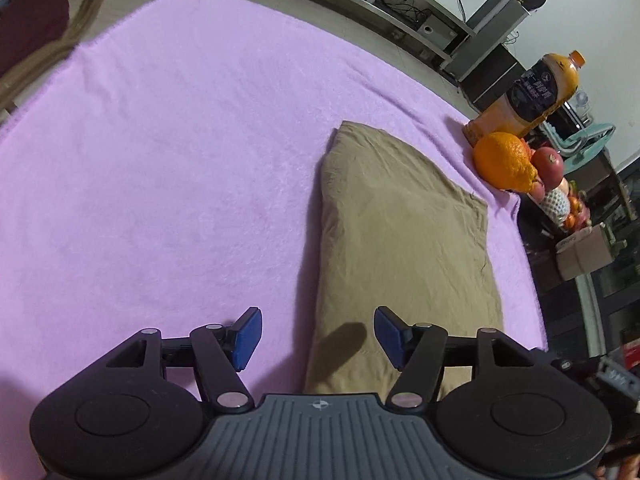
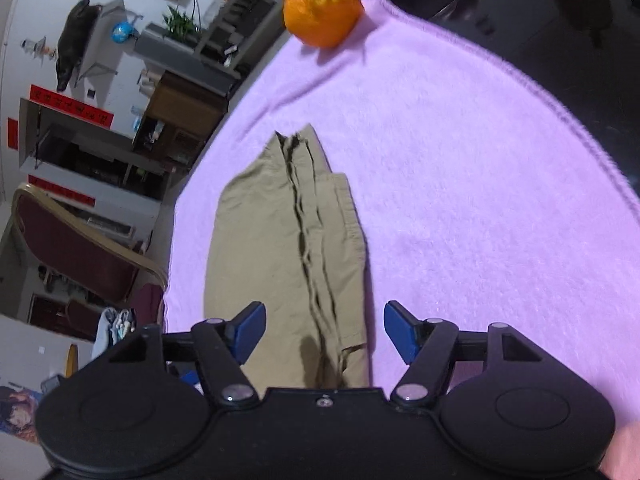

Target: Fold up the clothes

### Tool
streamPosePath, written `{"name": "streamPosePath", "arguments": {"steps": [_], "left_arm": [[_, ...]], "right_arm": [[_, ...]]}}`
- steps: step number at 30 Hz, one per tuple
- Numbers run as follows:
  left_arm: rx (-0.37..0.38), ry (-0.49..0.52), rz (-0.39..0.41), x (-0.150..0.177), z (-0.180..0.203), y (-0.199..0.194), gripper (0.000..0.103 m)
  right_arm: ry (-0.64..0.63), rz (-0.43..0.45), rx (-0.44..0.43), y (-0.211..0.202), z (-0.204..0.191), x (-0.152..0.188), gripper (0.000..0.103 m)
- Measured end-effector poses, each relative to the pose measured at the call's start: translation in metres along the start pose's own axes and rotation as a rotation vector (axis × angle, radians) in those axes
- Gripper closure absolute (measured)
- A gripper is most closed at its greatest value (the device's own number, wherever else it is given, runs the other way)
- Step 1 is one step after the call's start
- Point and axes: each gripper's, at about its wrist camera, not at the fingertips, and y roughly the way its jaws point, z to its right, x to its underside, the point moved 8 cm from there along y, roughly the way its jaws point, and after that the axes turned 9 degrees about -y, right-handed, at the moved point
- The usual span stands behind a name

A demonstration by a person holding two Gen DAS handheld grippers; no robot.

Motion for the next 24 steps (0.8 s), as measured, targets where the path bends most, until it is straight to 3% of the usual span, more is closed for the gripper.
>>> {"name": "streamPosePath", "arguments": {"steps": [3, 4, 7, 10, 12, 14, 17, 18, 19, 20, 24], "left_arm": [[0.050, -0.005, -0.033, -0.004, 0.006, 0.014, 0.042], [0.067, 0.002, -0.045, -0.005, 0.008, 0.018, 0.044], [0.120, 0.014, -0.086, -0.005, 0.017, 0.031, 0.047], [0.147, 0.039, -0.104, -0.004, 0.026, 0.039, 0.044], [0.155, 0.049, -0.104, -0.005, 0.031, 0.043, 0.043], [0.160, 0.050, -0.104, -0.007, 0.035, 0.047, 0.040], [0.137, 0.048, -0.084, -0.006, 0.036, 0.047, 0.042], [0.123, 0.057, -0.074, -0.005, 0.038, 0.045, 0.043], [0.109, 0.069, -0.063, -0.004, 0.040, 0.044, 0.051], [0.092, 0.103, -0.043, -0.002, 0.045, 0.040, 0.057], [0.027, 0.234, 0.024, 0.005, 0.070, 0.023, 0.070]], "right_arm": [[-0.032, -0.010, 0.007, 0.009, 0.005, -0.009, 0.045], [-0.028, -0.016, 0.002, 0.012, 0.009, -0.012, 0.051], [-0.002, -0.063, -0.064, 0.022, 0.011, -0.016, 0.059], [0.020, -0.111, -0.138, 0.031, 0.010, -0.020, 0.058], [0.029, -0.117, -0.175, 0.037, 0.006, -0.025, 0.051], [0.053, -0.095, -0.231, 0.044, 0.002, -0.031, 0.039], [0.016, -0.039, -0.218, 0.052, -0.010, -0.033, 0.040], [-0.014, -0.028, -0.166, 0.053, -0.013, -0.031, 0.045], [-0.045, -0.018, -0.107, 0.054, -0.016, -0.028, 0.070], [-0.068, -0.013, -0.052, 0.053, -0.019, -0.026, 0.084], [-0.148, 0.021, 0.074, 0.038, -0.041, -0.022, 0.091]]}}
